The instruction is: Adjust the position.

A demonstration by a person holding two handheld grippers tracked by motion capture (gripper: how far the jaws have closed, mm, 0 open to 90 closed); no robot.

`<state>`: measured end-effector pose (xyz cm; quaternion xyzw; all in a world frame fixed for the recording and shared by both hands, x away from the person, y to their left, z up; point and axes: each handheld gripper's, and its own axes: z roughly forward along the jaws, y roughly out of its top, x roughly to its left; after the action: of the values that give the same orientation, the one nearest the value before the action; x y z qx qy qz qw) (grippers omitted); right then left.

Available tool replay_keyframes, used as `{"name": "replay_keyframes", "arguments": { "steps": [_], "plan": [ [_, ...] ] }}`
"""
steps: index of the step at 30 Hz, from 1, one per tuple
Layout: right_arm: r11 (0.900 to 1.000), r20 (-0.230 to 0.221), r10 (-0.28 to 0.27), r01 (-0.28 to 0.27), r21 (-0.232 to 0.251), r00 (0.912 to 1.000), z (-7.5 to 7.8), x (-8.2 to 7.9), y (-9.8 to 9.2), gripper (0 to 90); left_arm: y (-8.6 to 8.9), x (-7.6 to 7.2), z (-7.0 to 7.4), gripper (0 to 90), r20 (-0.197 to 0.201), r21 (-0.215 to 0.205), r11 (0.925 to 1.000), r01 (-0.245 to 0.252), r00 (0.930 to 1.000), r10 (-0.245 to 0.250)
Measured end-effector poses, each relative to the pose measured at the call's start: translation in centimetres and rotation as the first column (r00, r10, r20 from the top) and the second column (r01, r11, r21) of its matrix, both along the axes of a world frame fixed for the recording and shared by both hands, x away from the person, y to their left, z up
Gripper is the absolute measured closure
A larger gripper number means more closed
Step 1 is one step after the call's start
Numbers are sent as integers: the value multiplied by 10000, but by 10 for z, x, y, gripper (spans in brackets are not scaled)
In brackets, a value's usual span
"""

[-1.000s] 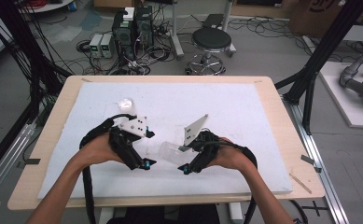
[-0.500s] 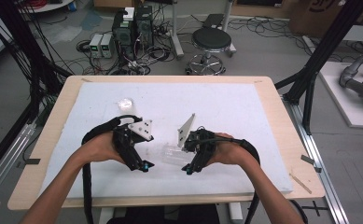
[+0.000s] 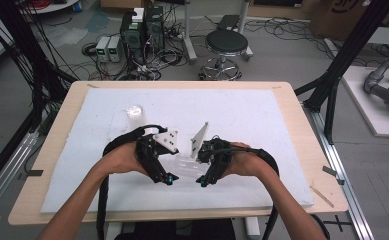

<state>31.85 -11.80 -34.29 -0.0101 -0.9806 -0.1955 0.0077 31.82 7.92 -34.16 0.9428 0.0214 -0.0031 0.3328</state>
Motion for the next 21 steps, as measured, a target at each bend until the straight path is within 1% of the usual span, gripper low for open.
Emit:
{"name": "replay_keyframes", "arguments": {
  "steps": [3, 4, 6, 7, 8, 9, 10, 13, 18, 21],
  "plan": [
    [10000, -27, 49, -49, -63, 10000, -1, 0, 1, 320, -3, 0, -1, 176, -119, -114, 9999, -113, 9999, 111],
    [10000, -14, 44, -44, -68, 10000, -1, 0, 1, 320, -4, 0, -1, 181, -108, -75, 10000, -28, 9999, 27],
    [10000, -14, 40, -40, -82, 10000, -2, 0, 1, 319, -5, 0, -2, 198, -180, -91, 9999, -73, 9998, 71],
    [10000, -13, 43, -43, -80, 10000, -1, 0, 1, 320, -5, 1, -2, 209, -104, 60, 10000, 72, 9999, -71],
    [9999, -22, 54, -54, -92, 10000, -2, 0, 1, 320, -6, 0, -3, 221, -193, -115, 9999, -29, 9998, 26],
    [9999, -30, 70, -70, -89, 10000, -2, 0, 2, 320, -6, 0, -2, 225, -159, -125, 9999, 25, 9999, -27],
    [9999, -78, 93, -94, -108, 9999, -2, 0, 2, 320, -6, 0, -2, 231, -204, -144, 9999, 32, 9998, -35],
    [9999, -32, 100, -100, -114, 9999, -3, 1, 3, 320, -6, 1, -2, 277, -203, -189, 9998, 60, 9998, -63],
    [9999, -73, 112, -113, -125, 9999, -3, 1, 4, 320, -7, 2, -4, 311, -209, -116, 9998, 167, 9996, -170],
    [9998, -44, 90, -91, -164, 9999, -4, 1, 5, 320, -7, 2, -4, 364, -216, -144, 9996, 225, 9995, -228]
  ]
}}
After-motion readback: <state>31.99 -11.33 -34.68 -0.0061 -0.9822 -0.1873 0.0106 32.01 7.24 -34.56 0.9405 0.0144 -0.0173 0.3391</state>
